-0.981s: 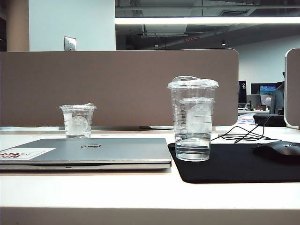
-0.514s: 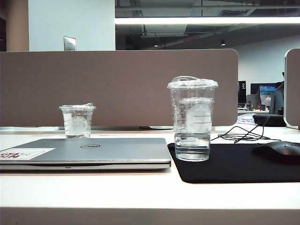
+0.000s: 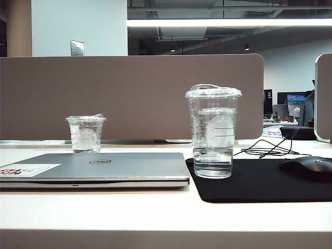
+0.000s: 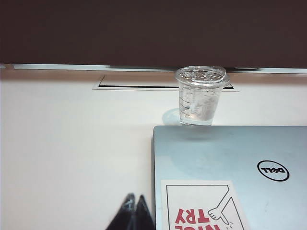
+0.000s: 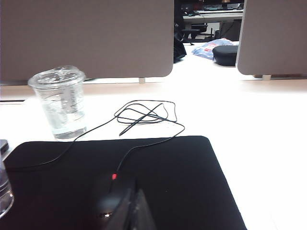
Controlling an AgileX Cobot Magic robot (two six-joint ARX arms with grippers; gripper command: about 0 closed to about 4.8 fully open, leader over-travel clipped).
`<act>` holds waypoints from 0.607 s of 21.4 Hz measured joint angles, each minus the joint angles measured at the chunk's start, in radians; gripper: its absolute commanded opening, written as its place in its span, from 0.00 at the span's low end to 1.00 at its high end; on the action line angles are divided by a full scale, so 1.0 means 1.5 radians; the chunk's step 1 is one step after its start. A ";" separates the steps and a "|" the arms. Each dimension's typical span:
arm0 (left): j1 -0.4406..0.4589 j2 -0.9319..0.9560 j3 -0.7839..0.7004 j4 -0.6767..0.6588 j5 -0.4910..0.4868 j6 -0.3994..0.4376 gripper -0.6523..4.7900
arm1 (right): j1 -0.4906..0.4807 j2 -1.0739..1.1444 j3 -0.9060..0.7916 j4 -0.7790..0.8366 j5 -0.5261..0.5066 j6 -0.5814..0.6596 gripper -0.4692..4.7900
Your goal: Pick up the coffee cup on the middle and place it on the right side of the laptop.
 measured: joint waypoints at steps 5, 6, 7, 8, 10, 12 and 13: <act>0.000 0.000 0.000 0.000 0.000 0.000 0.11 | -0.025 0.000 0.000 0.000 -0.018 0.000 0.07; 0.000 0.000 0.000 0.000 0.000 0.000 0.11 | -0.026 0.000 0.000 0.000 -0.018 0.000 0.07; 0.000 0.000 0.000 0.000 0.000 0.000 0.11 | -0.026 0.000 0.000 0.000 -0.018 0.000 0.07; 0.000 0.000 0.000 0.000 0.000 0.000 0.11 | -0.026 0.000 0.000 0.000 -0.018 0.000 0.07; 0.000 0.000 0.000 0.000 0.000 0.000 0.11 | -0.026 0.000 0.000 0.000 -0.018 0.000 0.07; 0.000 0.000 0.000 0.000 0.000 0.000 0.11 | -0.025 0.000 0.000 0.000 -0.018 -0.001 0.07; 0.000 0.000 0.000 0.000 0.000 0.000 0.11 | -0.025 0.000 0.000 0.000 -0.018 -0.001 0.07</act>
